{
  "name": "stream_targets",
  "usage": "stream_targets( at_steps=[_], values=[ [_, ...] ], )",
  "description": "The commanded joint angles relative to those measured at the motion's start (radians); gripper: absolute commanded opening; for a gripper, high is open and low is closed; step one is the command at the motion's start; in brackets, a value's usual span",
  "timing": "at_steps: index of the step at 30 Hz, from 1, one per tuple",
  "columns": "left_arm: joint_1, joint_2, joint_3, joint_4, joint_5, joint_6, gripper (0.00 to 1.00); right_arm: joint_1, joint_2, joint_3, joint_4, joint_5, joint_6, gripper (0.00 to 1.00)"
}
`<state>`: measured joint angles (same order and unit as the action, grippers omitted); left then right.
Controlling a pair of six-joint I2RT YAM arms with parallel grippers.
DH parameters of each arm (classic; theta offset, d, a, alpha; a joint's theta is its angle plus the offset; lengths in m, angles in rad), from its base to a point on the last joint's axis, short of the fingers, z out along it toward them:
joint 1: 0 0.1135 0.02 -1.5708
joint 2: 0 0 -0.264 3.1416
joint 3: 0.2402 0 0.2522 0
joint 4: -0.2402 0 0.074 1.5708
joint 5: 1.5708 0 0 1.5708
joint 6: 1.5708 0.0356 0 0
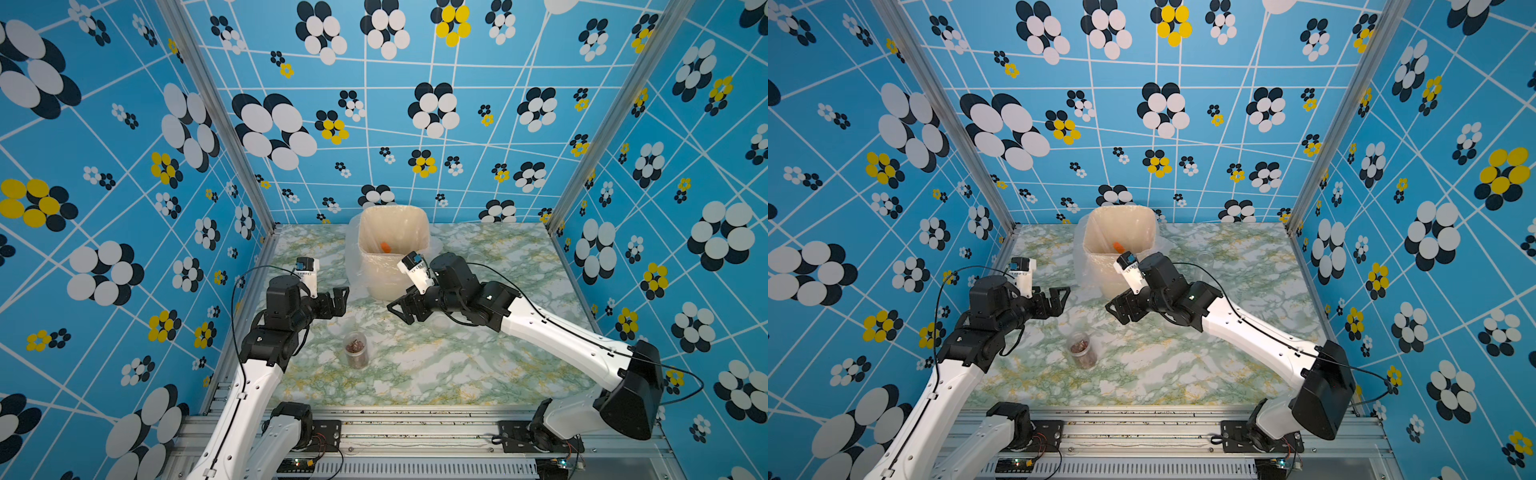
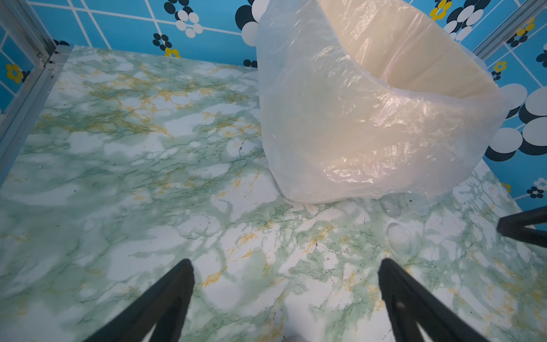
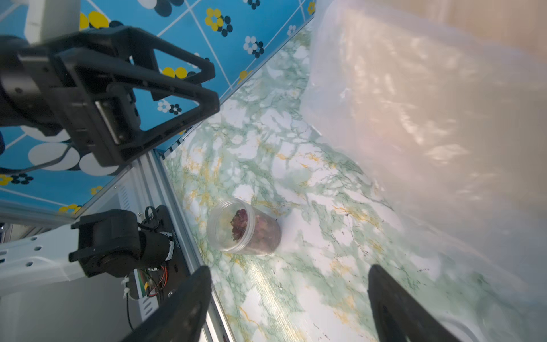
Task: Empty the moldy dried flower tea in the jars
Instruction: Pick up the jar from the center of the board.
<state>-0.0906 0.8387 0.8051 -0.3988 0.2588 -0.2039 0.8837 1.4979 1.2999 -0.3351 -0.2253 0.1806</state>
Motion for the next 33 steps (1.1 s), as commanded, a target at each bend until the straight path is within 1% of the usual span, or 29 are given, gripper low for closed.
stream_targets(
  at_steps=[1, 7, 11, 19, 25, 33],
  values=[
    [0.036, -0.013, 0.01, -0.038, 0.051, -0.026, 1.0, 0.045, 0.055, -0.02, 0.13, -0.07, -0.103, 0.85],
    [0.044, -0.063, -0.014, -0.03, 0.033, -0.046, 0.99, 0.119, 0.151, -0.052, 0.227, -0.083, -0.22, 0.85],
    [0.045, -0.085, -0.021, -0.048, 0.001, -0.031, 0.99, 0.163, 0.218, -0.038, 0.228, -0.09, -0.3, 0.85],
    [0.044, -0.113, -0.034, -0.053, -0.016, -0.019, 0.99, 0.194, 0.338, 0.035, 0.185, -0.079, -0.361, 0.81],
    [0.049, -0.114, -0.038, -0.048, -0.01, -0.019, 0.99, 0.215, 0.403, 0.092, 0.155, -0.047, -0.381, 0.76],
    [0.056, -0.116, -0.039, -0.048, -0.007, -0.021, 0.99, 0.222, 0.442, 0.126, 0.157, -0.025, -0.38, 0.61]
  ],
)
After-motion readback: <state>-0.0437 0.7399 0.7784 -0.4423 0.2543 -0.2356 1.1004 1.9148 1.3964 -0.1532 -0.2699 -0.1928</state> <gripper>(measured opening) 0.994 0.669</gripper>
